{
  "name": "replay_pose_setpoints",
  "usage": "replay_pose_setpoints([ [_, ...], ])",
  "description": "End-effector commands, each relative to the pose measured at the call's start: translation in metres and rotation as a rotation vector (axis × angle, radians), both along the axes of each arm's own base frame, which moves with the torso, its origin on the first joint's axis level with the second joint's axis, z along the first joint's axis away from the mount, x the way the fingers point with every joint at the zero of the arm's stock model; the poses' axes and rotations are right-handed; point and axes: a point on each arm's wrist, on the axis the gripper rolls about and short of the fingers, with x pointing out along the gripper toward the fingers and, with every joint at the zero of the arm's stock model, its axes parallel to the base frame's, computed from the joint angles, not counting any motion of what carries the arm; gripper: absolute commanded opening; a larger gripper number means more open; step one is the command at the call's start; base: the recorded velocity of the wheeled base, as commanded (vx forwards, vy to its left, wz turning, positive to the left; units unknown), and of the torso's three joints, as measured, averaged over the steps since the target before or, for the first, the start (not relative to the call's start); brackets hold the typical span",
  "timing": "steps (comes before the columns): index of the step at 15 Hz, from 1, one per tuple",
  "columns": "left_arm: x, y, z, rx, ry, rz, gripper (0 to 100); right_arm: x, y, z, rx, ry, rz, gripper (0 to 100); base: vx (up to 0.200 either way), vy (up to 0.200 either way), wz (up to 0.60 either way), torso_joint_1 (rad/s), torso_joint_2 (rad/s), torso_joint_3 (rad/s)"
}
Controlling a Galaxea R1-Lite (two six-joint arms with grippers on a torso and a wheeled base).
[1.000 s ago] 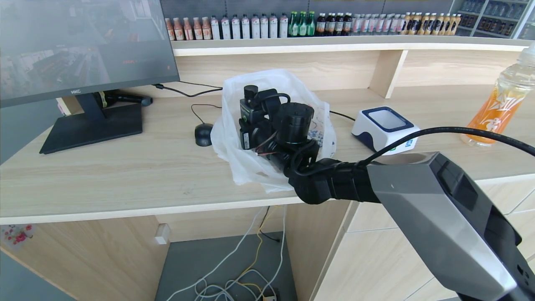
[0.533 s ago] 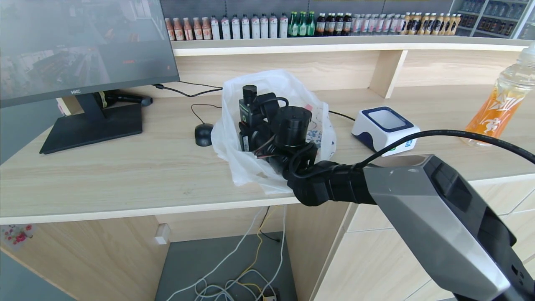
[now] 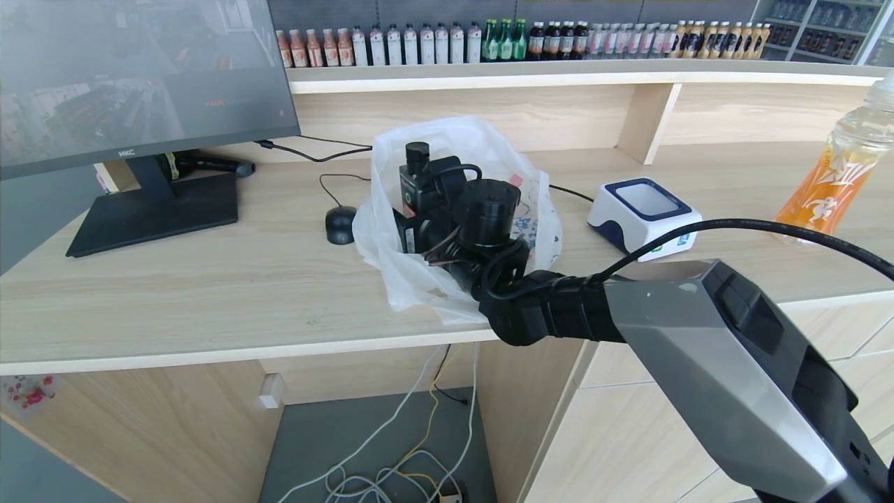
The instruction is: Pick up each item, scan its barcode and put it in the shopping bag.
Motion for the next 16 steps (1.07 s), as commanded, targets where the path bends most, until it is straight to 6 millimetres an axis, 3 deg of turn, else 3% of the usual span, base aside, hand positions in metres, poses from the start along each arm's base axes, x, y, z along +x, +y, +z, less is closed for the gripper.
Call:
replay_pose_setpoints([
  [1,0.0,0.0,0.0,0.0,-0.001,0.001,100,0.0,0.0,0.001,0.007,-0.012,0.005,100,0.0,0.0,0.0,0.0,0.0,0.0],
  [5,0.0,0.0,0.0,0.0,-0.001,0.001,100,-0.003,-0.002,0.013,0.031,-0.048,0.007,100,0.0,0.0,0.0,0.0,0.0,0.0],
  [16,0.0,0.0,0.0,0.0,-0.001,-0.001,100,-0.032,-0.019,0.087,0.13,-0.167,0.012,100,0.0,0.0,0.0,0.0,0.0,0.0],
])
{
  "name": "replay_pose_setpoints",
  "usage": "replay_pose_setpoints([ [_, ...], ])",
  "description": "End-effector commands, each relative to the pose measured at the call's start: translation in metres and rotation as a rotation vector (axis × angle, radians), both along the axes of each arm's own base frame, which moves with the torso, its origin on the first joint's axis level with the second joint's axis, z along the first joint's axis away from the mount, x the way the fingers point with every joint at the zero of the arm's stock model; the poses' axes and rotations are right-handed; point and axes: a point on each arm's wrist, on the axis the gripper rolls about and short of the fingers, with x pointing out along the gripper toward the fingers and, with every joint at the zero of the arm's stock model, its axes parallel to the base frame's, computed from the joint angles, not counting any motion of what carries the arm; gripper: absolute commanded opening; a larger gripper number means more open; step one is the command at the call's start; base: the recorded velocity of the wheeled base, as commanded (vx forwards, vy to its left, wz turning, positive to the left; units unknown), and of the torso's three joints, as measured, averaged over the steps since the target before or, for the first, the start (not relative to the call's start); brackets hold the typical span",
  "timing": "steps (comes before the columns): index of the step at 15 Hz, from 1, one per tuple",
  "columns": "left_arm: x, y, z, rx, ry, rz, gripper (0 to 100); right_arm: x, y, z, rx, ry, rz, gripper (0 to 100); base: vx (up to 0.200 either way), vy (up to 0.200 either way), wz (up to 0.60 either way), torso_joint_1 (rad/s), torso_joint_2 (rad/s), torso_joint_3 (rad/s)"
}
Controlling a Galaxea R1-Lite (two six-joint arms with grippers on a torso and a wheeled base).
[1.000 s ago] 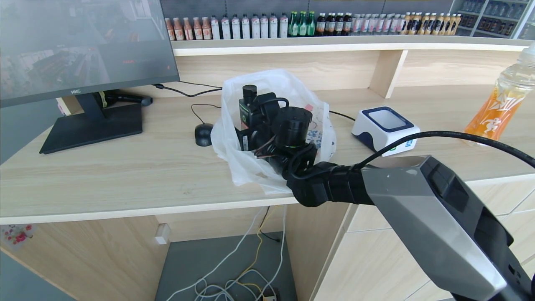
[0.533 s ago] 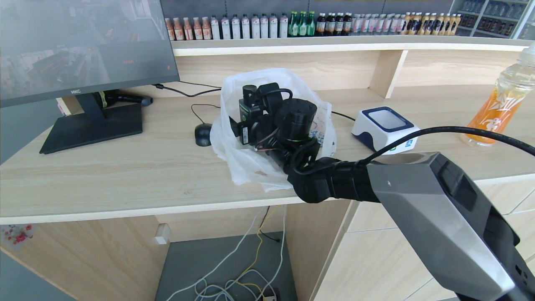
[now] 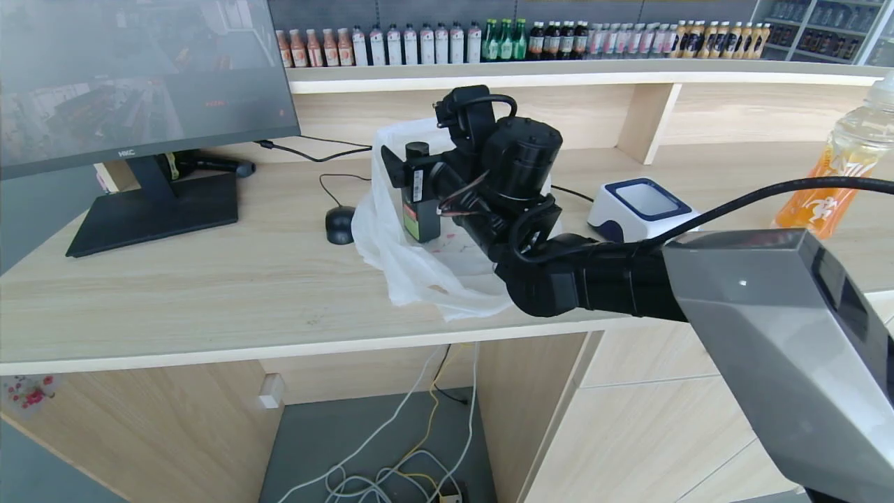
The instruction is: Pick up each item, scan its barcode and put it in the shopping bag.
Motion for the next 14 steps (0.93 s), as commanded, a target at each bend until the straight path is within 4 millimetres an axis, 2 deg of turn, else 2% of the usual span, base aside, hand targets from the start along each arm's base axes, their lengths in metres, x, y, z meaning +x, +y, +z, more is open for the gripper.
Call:
replay_pose_setpoints([
  [1,0.0,0.0,0.0,0.0,-0.001,0.0,100,-0.015,-0.003,0.024,0.038,-0.036,0.015,100,0.0,0.0,0.0,0.0,0.0,0.0],
  [6,0.0,0.0,0.0,0.0,-0.001,0.001,100,-0.041,-0.01,0.055,0.165,-0.178,0.04,100,0.0,0.0,0.0,0.0,0.0,0.0],
  [9,0.0,0.0,0.0,0.0,-0.001,0.001,100,-0.064,-0.031,0.071,0.207,-0.224,0.04,100,0.0,0.0,0.0,0.0,0.0,0.0],
  [12,0.0,0.0,0.0,0.0,-0.001,0.001,100,-0.093,-0.054,0.069,0.216,-0.197,0.009,100,0.0,0.0,0.0,0.0,0.0,0.0],
  [13,0.0,0.0,0.0,0.0,-0.001,0.001,100,-0.103,-0.059,0.063,0.228,-0.199,0.009,100,0.0,0.0,0.0,0.0,0.0,0.0],
  [14,0.0,0.0,0.0,0.0,-0.001,0.0,100,-0.11,-0.064,0.049,0.256,-0.205,0.022,100,0.0,0.0,0.0,0.0,0.0,0.0],
])
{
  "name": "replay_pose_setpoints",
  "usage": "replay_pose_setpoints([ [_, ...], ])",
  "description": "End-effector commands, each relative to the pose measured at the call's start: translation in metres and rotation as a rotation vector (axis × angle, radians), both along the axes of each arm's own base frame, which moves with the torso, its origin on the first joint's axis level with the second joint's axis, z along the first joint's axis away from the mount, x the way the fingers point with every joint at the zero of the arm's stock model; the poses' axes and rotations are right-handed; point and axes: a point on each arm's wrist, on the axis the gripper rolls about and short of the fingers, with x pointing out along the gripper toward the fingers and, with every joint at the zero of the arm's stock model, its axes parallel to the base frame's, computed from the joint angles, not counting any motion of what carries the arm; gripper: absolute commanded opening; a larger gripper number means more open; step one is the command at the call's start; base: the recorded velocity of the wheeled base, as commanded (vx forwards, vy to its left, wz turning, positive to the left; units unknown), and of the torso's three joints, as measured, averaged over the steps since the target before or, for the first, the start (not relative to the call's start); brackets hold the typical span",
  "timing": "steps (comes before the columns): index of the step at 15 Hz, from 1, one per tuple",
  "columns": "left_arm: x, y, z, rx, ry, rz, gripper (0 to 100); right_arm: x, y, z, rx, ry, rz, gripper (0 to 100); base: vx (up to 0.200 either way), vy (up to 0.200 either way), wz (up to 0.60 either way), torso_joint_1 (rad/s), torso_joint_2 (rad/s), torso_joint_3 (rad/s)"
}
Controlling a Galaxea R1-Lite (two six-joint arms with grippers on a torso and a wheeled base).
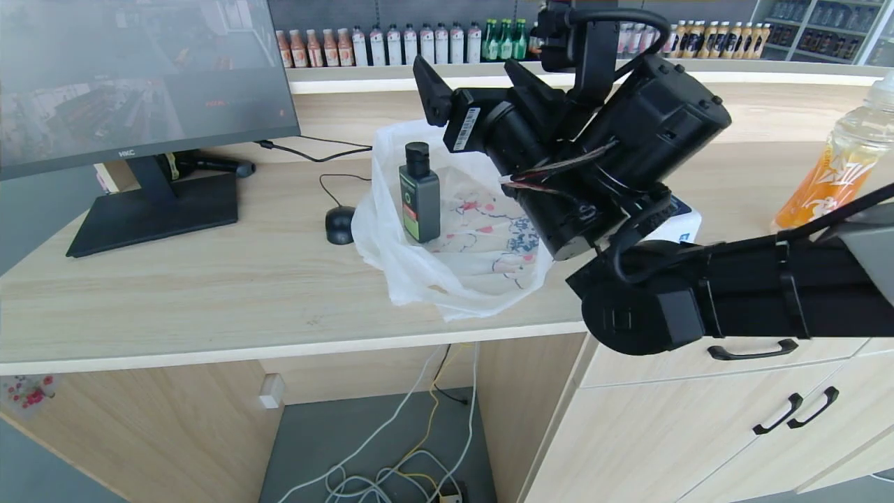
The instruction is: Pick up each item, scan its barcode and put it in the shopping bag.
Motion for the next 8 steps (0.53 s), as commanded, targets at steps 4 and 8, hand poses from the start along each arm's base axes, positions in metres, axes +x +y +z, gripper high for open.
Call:
replay_pose_setpoints([
  [4,0.0,0.0,0.0,-0.001,-0.001,0.002,100,-0.054,-0.04,-0.044,0.066,0.006,0.022,100,0.0,0.0,0.0,0.0,0.0,0.0],
  [8,0.0,0.0,0.0,-0.001,-0.001,0.002,100,-0.078,-0.058,-0.059,0.04,0.092,0.049,100,0.0,0.0,0.0,0.0,0.0,0.0],
])
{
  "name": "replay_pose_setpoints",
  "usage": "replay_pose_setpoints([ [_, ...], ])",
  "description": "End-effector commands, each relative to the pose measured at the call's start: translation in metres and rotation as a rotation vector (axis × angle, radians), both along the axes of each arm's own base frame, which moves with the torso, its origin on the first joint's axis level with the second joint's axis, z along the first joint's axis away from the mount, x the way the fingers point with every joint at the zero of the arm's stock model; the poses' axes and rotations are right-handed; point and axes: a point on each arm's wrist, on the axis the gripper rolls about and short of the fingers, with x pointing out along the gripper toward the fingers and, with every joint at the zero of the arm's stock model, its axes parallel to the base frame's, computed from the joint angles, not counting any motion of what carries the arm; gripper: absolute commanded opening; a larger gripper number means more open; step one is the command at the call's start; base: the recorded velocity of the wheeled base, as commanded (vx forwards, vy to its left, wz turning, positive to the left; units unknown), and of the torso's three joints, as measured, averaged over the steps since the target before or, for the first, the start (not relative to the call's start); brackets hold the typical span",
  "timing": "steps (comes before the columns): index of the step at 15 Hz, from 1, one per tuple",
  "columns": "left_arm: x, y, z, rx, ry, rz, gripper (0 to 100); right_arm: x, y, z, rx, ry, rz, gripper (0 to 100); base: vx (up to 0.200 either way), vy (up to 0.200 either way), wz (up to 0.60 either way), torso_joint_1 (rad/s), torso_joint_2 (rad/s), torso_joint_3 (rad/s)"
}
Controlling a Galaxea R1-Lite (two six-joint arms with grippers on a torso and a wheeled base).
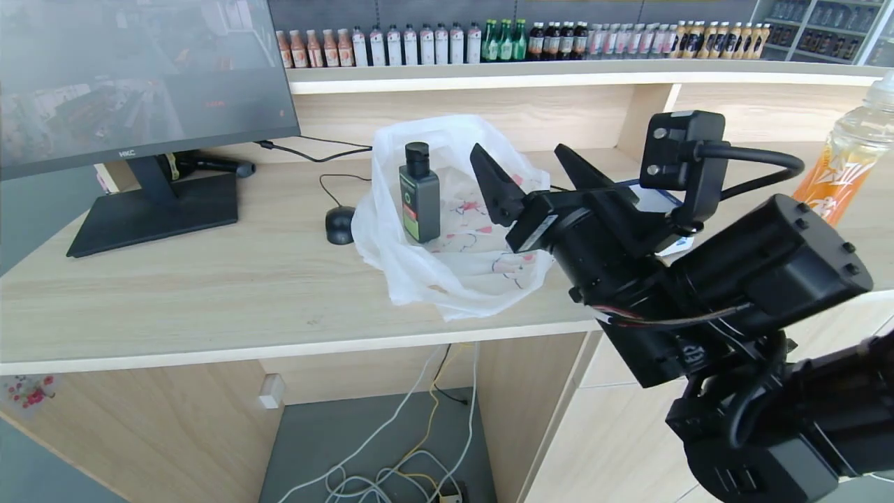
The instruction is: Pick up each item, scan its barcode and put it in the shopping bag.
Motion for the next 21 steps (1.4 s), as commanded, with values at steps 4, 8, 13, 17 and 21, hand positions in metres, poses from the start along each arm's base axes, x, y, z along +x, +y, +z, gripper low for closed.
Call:
replay_pose_setpoints([
  [4,0.0,0.0,0.0,0.0,-0.001,0.001,100,-0.055,-0.018,-0.024,-0.069,0.123,0.026,100,0.0,0.0,0.0,0.0,0.0,0.0],
  [8,0.0,0.0,0.0,-0.002,-0.001,0.001,100,-0.07,-0.035,-0.033,-0.09,0.161,0.044,100,-0.1,0.0,0.0,0.0,0.0,0.0],
  [13,0.0,0.0,0.0,-0.003,-0.001,0.001,100,-0.07,-0.038,-0.031,-0.081,0.158,0.035,100,-0.04,0.0,0.0,0.003,0.0,0.0],
  [17,0.0,0.0,0.0,-0.009,-0.001,0.001,100,-0.065,-0.034,-0.035,-0.073,0.188,-0.012,100,0.0,-0.2,0.0,0.01,0.01,0.0],
  [21,0.0,0.0,0.0,-0.011,-0.001,0.001,100,-0.068,-0.028,-0.03,-0.061,0.168,0.009,100,0.0,-0.2,0.0,0.008,0.0,-0.001],
])
